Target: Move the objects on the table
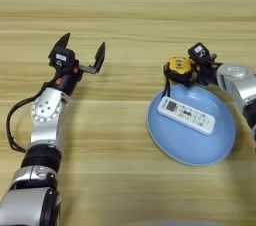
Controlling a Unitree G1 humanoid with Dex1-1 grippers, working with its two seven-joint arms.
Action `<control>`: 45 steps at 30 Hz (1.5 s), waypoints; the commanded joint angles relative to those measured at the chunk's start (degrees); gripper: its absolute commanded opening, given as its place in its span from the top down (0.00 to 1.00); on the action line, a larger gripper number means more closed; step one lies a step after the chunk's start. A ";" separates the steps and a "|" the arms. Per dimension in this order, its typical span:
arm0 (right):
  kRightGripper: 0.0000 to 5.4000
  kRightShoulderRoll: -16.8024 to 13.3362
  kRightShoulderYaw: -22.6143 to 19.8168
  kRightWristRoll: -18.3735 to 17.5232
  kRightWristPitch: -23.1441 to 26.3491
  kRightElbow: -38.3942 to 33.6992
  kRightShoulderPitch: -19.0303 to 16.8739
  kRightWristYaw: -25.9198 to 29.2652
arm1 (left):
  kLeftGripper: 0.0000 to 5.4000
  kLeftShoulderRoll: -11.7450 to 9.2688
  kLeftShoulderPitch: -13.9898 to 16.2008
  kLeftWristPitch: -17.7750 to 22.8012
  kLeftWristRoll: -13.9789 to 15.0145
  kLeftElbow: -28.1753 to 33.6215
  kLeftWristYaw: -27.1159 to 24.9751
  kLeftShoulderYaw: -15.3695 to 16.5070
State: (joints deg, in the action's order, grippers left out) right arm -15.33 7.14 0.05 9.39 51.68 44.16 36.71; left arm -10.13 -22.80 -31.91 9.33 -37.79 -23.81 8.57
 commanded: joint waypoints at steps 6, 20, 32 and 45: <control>0.01 -0.83 3.23 3.78 -1.30 6.05 0.22 4.63 | 0.00 -0.08 0.18 -0.26 -0.10 0.35 0.19 -0.32; 0.01 -3.64 3.58 4.80 -3.28 7.74 0.61 7.87 | 0.00 0.03 0.25 -0.28 -0.13 0.48 0.29 -0.38; 0.01 -7.19 2.08 4.09 -3.30 5.98 -3.04 8.55 | 0.00 -0.21 0.17 -0.28 0.02 0.17 -0.01 -0.27; 0.01 -11.08 -0.42 2.24 -1.89 -0.05 -8.69 9.73 | 0.00 -0.40 -0.11 -0.35 0.09 -0.31 -0.29 -0.16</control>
State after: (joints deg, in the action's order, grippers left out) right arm -25.21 6.19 1.35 4.39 50.85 39.64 45.69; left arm -10.14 -22.80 -31.92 9.32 -37.85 -23.89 8.58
